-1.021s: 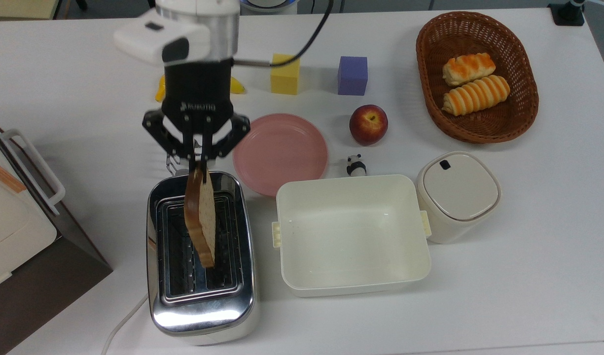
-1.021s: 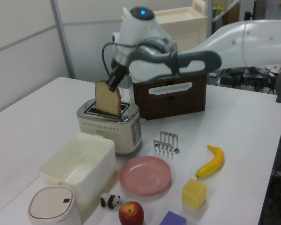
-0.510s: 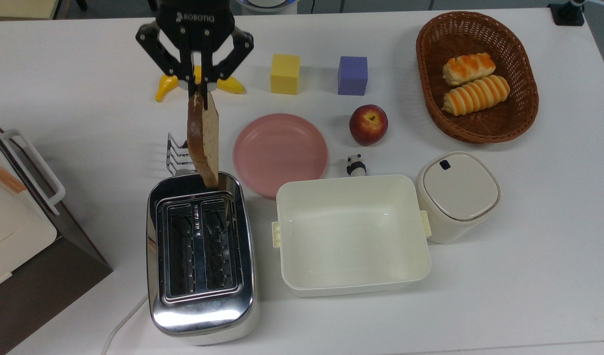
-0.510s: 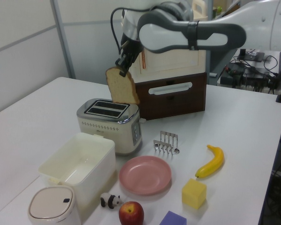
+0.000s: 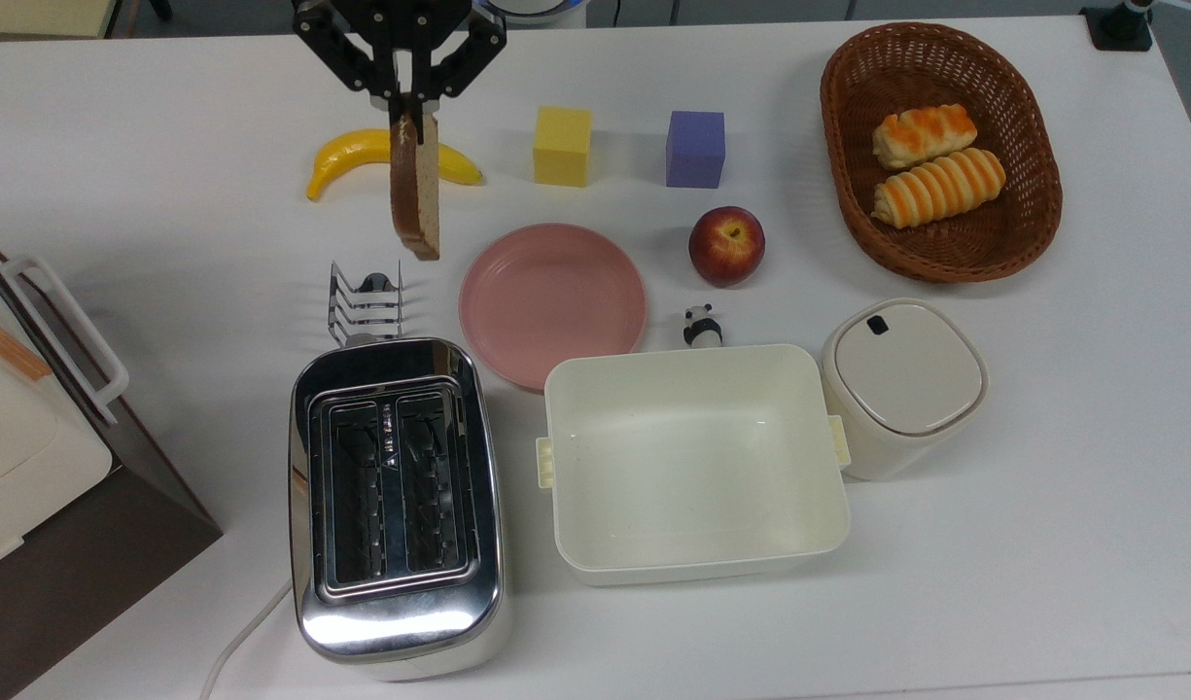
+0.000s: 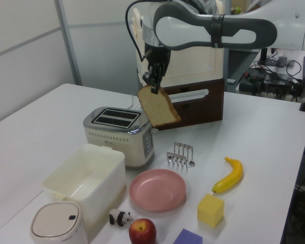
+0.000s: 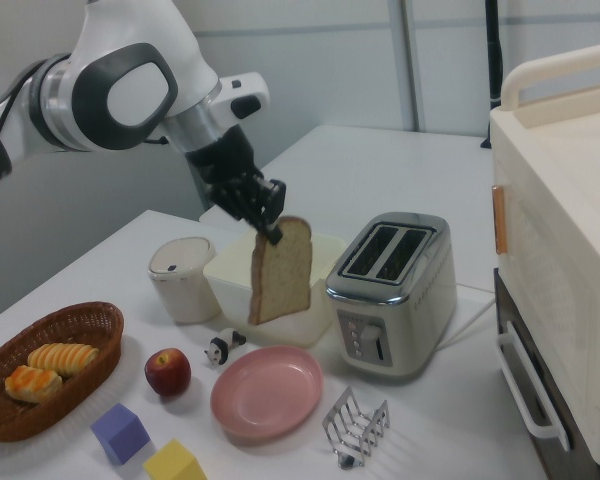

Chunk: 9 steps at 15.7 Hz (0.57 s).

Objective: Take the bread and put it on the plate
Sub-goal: 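Lift the bread slice straight up out of the toaster slot, then carry the hanging bread slice over the pink plate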

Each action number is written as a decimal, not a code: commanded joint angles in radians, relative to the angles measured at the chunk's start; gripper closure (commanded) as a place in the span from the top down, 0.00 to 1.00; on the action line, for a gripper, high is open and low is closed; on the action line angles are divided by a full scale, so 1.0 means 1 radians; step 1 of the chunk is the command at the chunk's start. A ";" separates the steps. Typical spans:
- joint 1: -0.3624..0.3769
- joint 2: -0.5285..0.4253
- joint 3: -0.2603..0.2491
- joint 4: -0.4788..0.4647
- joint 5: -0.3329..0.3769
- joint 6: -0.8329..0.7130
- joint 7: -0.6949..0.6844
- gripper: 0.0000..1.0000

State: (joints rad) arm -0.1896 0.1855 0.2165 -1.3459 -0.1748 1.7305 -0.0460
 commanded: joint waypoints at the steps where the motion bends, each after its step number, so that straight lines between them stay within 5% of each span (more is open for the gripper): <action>1: 0.009 -0.044 0.021 -0.059 0.021 -0.058 -0.035 0.00; 9: 0.007 -0.025 0.052 -0.147 0.020 -0.063 -0.037 0.00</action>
State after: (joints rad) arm -0.1798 0.1826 0.2697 -1.4469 -0.1734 1.6632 -0.0580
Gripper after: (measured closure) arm 0.903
